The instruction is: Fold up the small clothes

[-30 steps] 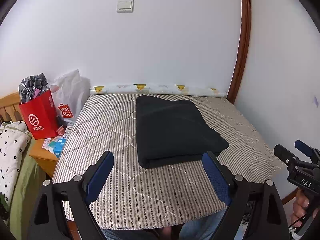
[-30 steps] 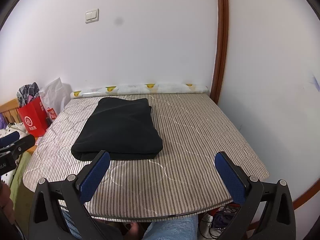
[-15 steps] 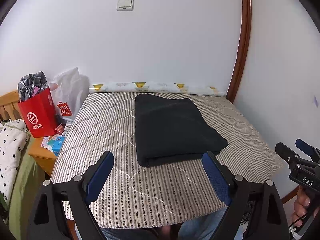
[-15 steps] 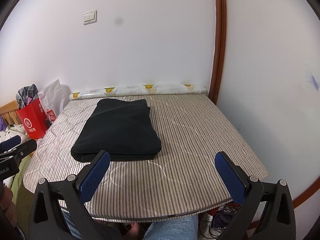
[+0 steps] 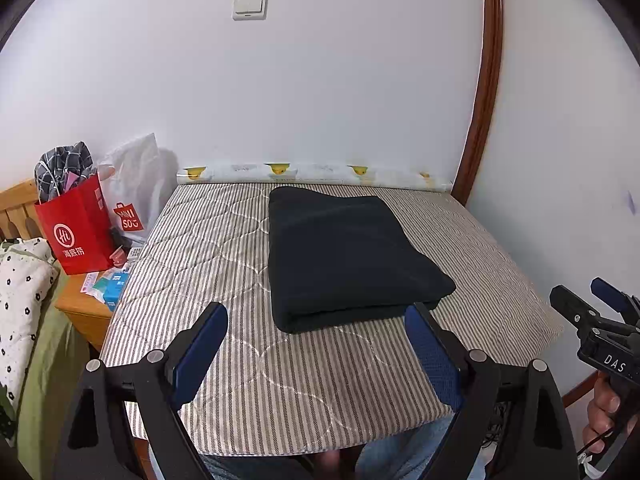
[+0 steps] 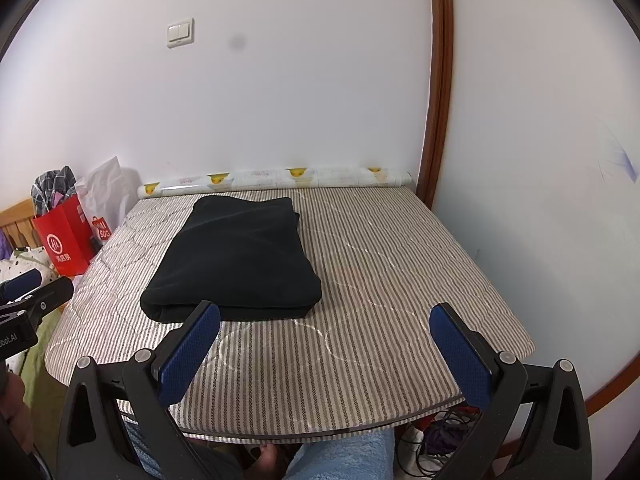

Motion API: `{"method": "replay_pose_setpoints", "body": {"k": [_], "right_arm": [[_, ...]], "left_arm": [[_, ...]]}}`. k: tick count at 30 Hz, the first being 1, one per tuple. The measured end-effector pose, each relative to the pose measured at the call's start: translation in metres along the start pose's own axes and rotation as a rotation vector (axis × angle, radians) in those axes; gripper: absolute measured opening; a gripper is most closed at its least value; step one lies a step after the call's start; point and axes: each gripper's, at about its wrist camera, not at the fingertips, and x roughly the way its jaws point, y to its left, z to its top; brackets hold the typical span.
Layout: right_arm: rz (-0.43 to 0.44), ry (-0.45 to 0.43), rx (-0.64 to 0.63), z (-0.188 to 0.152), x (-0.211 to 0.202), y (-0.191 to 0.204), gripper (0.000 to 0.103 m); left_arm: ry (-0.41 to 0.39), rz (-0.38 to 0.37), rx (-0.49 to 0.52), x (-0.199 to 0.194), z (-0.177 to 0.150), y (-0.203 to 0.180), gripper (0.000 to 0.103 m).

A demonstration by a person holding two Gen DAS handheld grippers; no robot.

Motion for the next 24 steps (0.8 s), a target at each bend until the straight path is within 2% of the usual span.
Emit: {"method": "replay_pose_setpoints", "body": {"k": [24], "right_arm": [[0.001, 0.0, -0.003, -0.0009, -0.0002, -0.0032, 0.103]], "left_arm": [[0.002, 0.003, -0.002, -0.0004, -0.0002, 0.003, 0.09]]}}
